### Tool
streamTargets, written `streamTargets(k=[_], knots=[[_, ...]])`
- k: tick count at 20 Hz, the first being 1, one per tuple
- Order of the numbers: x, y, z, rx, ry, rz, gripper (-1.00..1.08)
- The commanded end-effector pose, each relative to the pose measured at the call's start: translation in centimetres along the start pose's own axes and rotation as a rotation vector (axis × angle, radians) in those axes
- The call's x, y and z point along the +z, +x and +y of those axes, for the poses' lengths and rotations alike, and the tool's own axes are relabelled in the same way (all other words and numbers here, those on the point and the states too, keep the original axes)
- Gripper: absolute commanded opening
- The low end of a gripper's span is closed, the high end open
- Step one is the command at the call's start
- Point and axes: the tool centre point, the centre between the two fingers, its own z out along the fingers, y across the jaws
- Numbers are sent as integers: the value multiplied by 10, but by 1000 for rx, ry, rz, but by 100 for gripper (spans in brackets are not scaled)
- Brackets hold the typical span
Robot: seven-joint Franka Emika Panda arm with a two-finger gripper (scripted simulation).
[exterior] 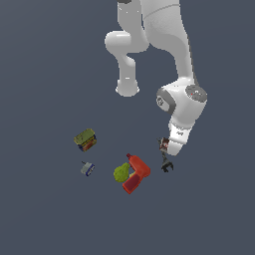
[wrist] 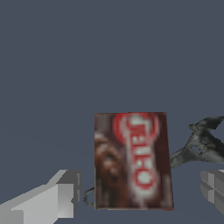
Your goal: Pick up a designated object from a clutter of objects.
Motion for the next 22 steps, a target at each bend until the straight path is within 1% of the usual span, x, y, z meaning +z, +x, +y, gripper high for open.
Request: streamTargets(k=[1,6,14,19,20,22], knots=[[0,0,0,0,0,0,100],[8,0,-1,-2,0,0,100],[44,1,-2,-7,0,1,100],[51,1,-1,-8,0,2,100],[51,1,-1,-8,0,2,-100],[51,1,-1,-8,0,2,-100]])
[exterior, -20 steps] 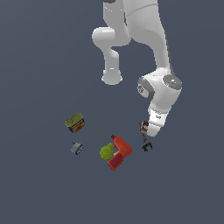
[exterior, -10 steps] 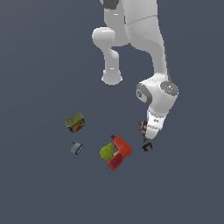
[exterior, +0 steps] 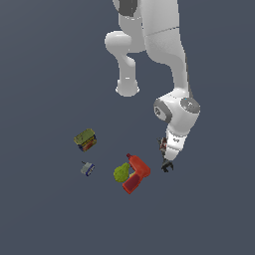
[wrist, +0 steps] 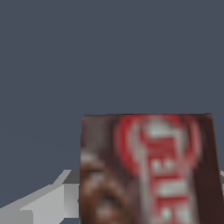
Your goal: Pick up a designated object from a clutter of objects.
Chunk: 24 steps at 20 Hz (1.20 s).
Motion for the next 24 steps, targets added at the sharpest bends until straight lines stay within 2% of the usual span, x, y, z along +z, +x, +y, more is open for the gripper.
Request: streamTargets(k=[1,13,18,24], knots=[[1,0,0,0,1,0,-100],[-5,-5,4,0,-1,0,-100],[-20,-21,15,0,-1,0,-100],[-49,-51,37,-1,-1,0,-100]])
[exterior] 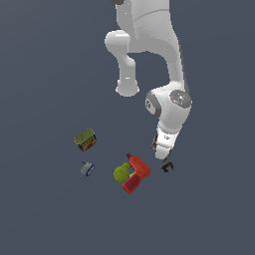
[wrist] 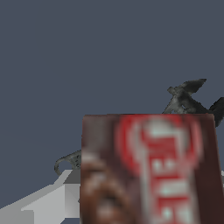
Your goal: Pick up a designated object from a clutter of objects.
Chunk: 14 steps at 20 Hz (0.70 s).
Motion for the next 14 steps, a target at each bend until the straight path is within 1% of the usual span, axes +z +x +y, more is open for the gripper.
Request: streamTargets(k=[1,14], knots=[[-14,-15,11,0,0,0,-100],[-110,-112,83,-1,2,4,-100]])
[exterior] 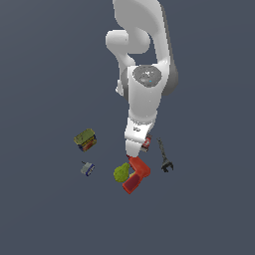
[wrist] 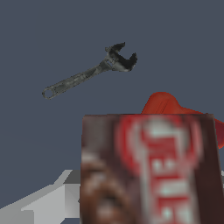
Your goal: Pick up a designated object from a clutter of objects.
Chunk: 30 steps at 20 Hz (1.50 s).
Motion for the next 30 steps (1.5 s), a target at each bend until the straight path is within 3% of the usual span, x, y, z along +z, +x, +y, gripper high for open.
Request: streamTargets(k=[1,17,30], knots=[[-20,-20,15,-1,1,1,-100],[-141,-142,109,0,1,1,-100],[-195,-196,156,2,0,-1,-100]])
